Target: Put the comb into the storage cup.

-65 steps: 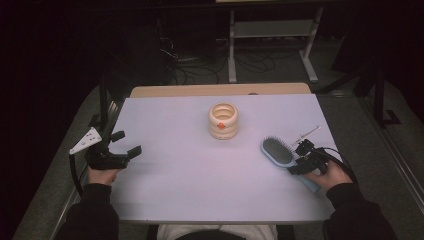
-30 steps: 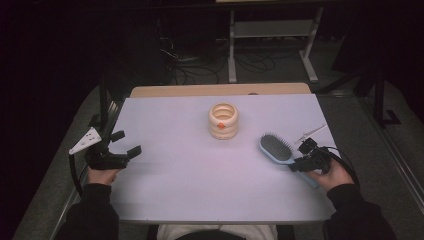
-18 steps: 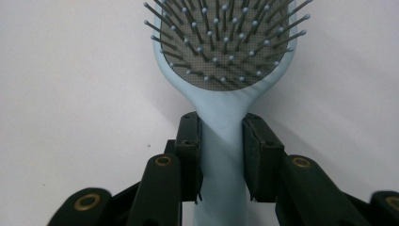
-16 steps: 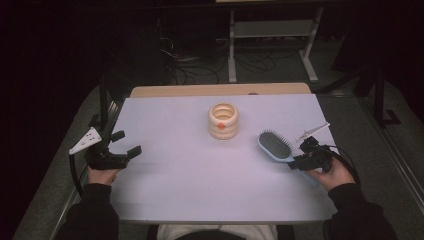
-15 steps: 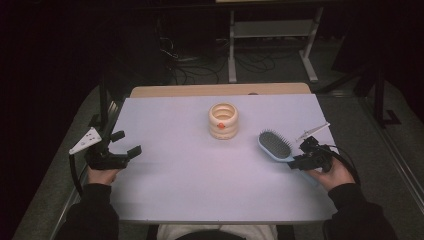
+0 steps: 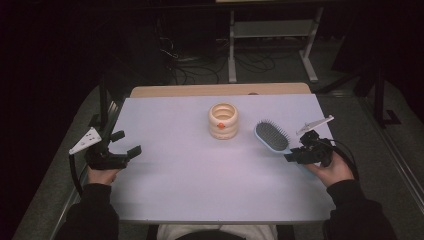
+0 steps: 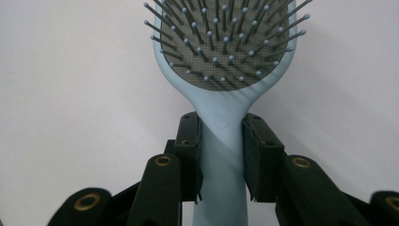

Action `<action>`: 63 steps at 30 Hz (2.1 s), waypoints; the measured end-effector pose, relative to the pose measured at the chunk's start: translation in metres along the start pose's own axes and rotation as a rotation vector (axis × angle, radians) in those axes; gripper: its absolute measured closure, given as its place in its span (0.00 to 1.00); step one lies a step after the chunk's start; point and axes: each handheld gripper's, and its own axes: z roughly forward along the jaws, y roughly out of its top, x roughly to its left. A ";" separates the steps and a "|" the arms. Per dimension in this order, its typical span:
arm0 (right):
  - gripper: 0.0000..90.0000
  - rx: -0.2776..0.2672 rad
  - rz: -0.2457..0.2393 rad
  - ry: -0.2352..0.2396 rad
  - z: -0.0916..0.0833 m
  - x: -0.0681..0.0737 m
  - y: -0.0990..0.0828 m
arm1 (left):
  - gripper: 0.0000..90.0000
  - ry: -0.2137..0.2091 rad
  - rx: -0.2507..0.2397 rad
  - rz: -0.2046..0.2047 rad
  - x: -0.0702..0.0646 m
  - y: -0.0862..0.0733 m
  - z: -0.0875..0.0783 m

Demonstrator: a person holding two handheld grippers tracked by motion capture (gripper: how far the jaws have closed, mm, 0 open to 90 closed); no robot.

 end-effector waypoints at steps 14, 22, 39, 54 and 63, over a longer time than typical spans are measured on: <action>0.76 -0.061 -0.020 0.007 -0.011 0.008 0.016 | 0.00 0.000 0.000 0.000 0.000 0.000 0.000; 0.76 -0.094 -0.046 0.029 -0.014 0.016 0.030 | 0.00 -0.001 -0.001 0.000 0.000 0.000 0.000; 0.76 -0.148 -0.092 0.044 -0.019 0.030 0.055 | 0.00 0.002 -0.001 -0.001 0.000 0.000 -0.001; 0.76 -0.181 -0.118 0.057 -0.018 0.039 0.074 | 0.00 -0.004 0.000 -0.001 -0.002 0.001 0.000; 0.76 -0.201 -0.145 0.060 -0.018 0.049 0.090 | 0.00 -0.018 -0.006 -0.006 -0.002 0.006 0.001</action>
